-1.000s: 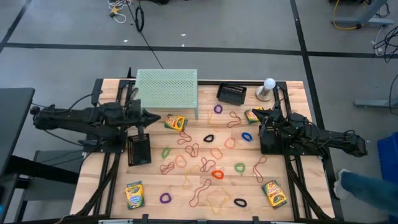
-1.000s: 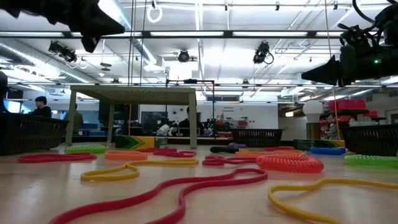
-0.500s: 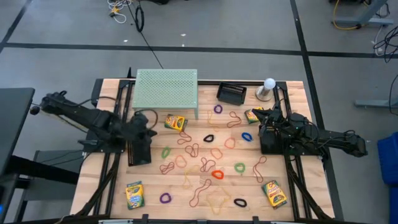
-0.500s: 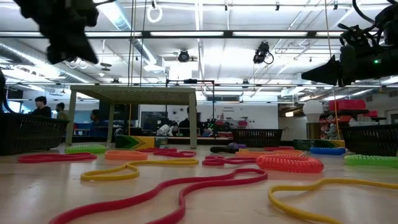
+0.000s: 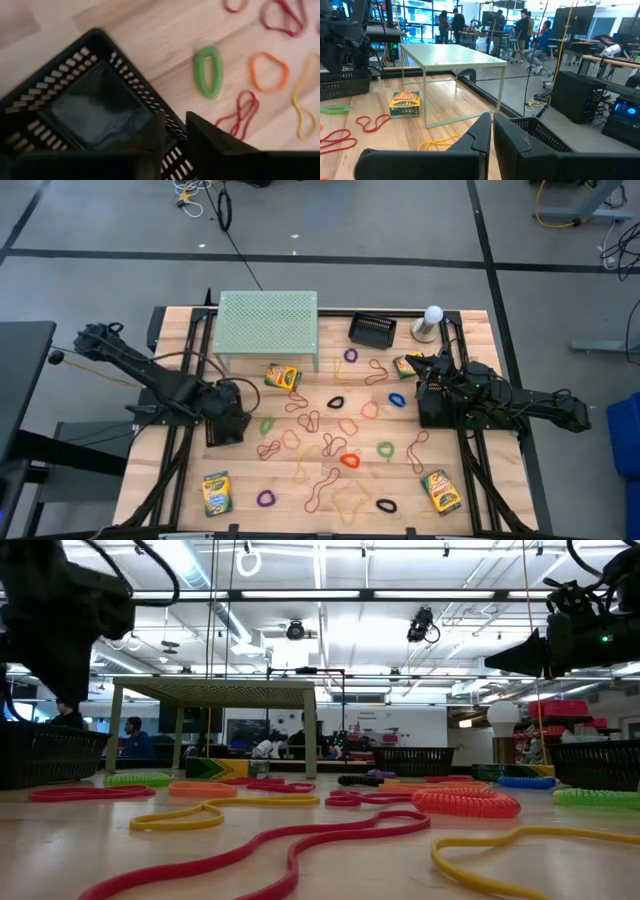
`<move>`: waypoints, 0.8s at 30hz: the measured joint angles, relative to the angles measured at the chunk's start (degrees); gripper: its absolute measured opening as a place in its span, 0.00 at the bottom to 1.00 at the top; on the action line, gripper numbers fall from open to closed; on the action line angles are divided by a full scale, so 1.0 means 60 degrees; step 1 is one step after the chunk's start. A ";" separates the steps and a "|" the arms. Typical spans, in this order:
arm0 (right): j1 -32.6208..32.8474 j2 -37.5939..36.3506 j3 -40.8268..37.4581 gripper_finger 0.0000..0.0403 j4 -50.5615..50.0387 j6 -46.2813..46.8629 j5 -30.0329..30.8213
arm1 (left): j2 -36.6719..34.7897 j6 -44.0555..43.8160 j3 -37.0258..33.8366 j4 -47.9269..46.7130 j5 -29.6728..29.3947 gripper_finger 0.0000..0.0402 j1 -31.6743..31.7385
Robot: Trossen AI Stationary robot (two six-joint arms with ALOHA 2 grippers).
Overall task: Pick & Place Office Desk Supplies
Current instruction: Put the left black bin on the shelf
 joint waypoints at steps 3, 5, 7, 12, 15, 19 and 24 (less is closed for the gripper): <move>0.0001 -0.0004 0.0000 0.07 0.0000 -0.0001 0.0000 | 0.0462 -0.0729 0.0004 0.0172 0.0014 0.32 0.0000; 0.0002 -0.0003 0.0000 0.07 0.0000 -0.0001 0.0000 | 0.0761 -0.1019 0.0004 0.0123 0.0099 0.37 0.0000; 0.0001 -0.0001 -0.0001 0.07 0.0000 -0.0002 0.0000 | 0.1023 -0.1136 0.0004 0.0143 0.0054 0.42 0.0000; 0.0002 -0.0002 0.0000 0.07 0.0000 0.0000 0.0000 | 0.1611 -0.1184 0.0004 0.0133 0.0002 0.51 0.0025; 0.0003 -0.0003 -0.0001 0.07 0.0000 0.0000 0.0000 | 0.1848 -0.1008 0.0004 0.0136 0.0200 0.52 0.0025; 0.0000 0.0000 0.0000 0.07 0.0000 -0.0003 0.0000 | 0.2027 -0.0511 0.0000 0.0161 0.0407 0.44 0.0029; 0.0003 -0.0004 -0.0003 0.07 0.0000 0.0001 0.0000 | 0.2027 0.0085 0.0000 0.0219 0.0540 0.26 0.0022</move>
